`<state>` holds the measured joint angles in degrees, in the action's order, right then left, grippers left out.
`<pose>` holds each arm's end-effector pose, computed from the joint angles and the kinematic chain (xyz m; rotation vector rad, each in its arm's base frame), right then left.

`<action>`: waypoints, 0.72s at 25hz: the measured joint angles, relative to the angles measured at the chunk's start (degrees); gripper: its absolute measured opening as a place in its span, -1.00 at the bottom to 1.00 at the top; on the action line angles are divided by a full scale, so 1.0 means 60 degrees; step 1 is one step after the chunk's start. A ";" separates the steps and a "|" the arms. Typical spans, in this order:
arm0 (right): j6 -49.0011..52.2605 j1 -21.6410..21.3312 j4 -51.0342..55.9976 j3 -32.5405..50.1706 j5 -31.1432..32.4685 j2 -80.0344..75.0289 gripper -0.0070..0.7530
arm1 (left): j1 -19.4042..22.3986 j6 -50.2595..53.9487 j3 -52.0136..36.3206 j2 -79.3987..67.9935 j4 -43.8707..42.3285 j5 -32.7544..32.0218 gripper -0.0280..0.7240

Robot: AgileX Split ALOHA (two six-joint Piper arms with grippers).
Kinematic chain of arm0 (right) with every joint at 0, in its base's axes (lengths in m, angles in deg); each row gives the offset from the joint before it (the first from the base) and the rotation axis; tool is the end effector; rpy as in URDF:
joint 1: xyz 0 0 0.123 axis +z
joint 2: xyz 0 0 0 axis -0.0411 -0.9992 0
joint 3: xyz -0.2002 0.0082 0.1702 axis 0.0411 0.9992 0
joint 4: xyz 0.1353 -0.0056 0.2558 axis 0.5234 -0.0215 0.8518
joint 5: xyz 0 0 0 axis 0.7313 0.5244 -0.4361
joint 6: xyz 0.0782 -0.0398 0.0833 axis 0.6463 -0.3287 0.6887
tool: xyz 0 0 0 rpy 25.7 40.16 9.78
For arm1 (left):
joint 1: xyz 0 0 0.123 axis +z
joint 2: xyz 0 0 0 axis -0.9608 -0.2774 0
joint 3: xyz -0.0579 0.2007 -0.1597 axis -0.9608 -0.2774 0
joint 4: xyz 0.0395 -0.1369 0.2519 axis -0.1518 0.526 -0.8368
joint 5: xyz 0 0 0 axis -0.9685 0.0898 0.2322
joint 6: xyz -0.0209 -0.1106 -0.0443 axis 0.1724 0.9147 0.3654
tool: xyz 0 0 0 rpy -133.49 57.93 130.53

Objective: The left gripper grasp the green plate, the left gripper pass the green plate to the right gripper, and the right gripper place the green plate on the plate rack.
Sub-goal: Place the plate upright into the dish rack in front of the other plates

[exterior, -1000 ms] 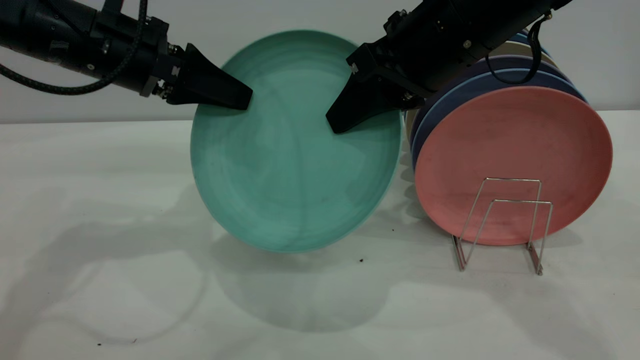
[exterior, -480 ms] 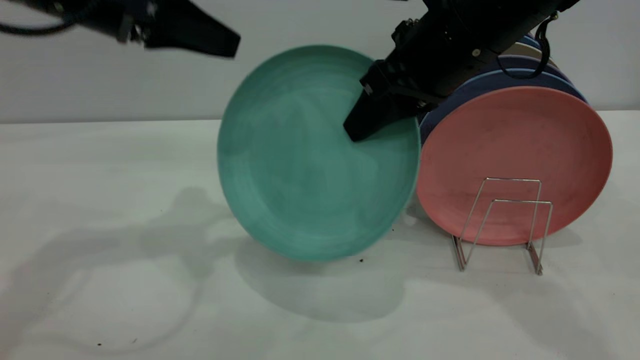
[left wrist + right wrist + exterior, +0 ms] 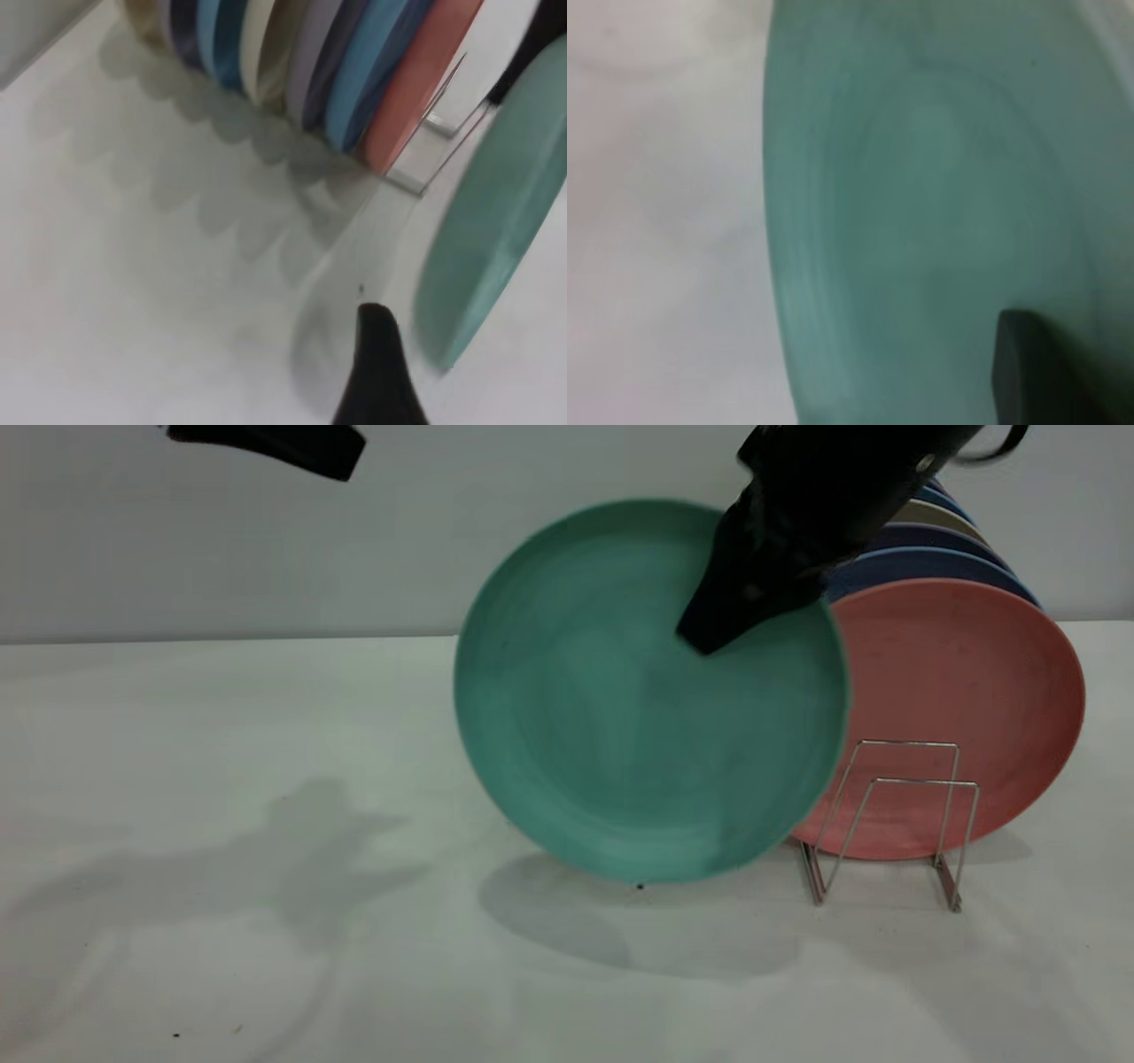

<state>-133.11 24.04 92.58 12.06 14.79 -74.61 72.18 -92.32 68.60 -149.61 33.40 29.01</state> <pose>0.3869 0.1991 0.1441 -1.3759 2.1290 0.3470 0.4145 -0.0942 0.1891 1.0203 2.1040 -0.6583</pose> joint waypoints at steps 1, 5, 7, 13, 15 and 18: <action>0.0026 0.0000 -0.0248 0.0000 0.0123 0.0181 -0.62 | 0.0000 0.0140 0.0000 0.0000 -0.0204 0.0026 0.57; 0.0409 0.0000 -0.1443 0.0000 0.0413 0.0880 -0.62 | 0.0000 0.0648 -0.0051 0.0000 -0.0706 0.0235 0.57; 0.0527 0.0000 -0.2212 0.0000 0.0454 0.1237 -0.62 | 0.0000 0.0758 -0.0061 0.0000 -0.0779 0.0257 0.57; 0.0694 0.0000 -0.4535 0.0069 0.0539 0.1718 -0.62 | 0.0000 0.0894 -0.0061 0.0000 -0.0791 0.0291 0.57; 0.0791 0.0000 -0.4979 0.0076 0.0590 0.1726 -0.62 | 0.0000 0.0905 -0.0061 0.0000 -0.0791 0.0299 0.57; 0.0832 -0.0053 -0.5405 0.0076 0.0602 0.1729 -0.62 | 0.0000 0.0923 -0.0061 0.0000 -0.0791 0.0302 0.57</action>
<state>-128.12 23.73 60.15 12.51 18.40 -64.24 72.18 -86.78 68.24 -149.61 28.65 30.82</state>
